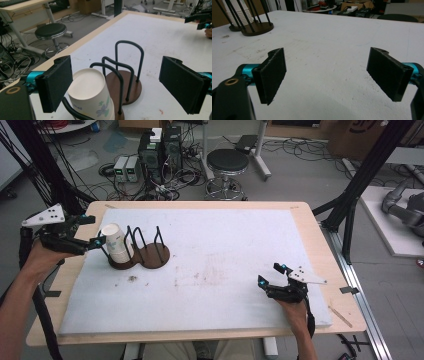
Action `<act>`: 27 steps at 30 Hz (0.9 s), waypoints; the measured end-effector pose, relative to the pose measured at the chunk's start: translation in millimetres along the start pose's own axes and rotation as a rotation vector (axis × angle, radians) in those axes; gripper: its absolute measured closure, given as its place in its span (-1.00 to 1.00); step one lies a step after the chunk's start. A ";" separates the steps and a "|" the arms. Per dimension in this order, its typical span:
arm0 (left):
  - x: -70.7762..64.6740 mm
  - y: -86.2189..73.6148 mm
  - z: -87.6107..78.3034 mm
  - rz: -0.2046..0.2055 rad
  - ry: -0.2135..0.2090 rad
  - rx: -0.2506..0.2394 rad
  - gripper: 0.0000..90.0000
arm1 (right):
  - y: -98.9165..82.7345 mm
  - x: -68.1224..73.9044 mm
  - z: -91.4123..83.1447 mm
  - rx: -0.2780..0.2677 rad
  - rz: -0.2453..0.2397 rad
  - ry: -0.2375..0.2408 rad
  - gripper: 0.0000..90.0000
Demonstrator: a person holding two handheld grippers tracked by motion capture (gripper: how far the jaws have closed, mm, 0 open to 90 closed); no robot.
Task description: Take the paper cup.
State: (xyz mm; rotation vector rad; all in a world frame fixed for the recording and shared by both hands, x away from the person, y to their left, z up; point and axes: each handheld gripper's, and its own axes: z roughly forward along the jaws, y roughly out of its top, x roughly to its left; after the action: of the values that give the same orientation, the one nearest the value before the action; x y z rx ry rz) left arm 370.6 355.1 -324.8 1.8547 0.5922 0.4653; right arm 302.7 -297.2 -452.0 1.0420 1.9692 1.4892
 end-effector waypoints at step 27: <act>41.5 11.0 36.5 0.066 -0.138 0.226 -0.72 | -0.3 1.7 -0.7 -0.003 -0.008 -0.006 -0.64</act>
State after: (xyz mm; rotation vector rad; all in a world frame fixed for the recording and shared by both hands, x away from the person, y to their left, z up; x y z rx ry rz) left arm 426.7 349.5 -325.5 2.1078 0.5084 0.3204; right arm 301.1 -296.4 -452.0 1.0353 1.9648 1.4825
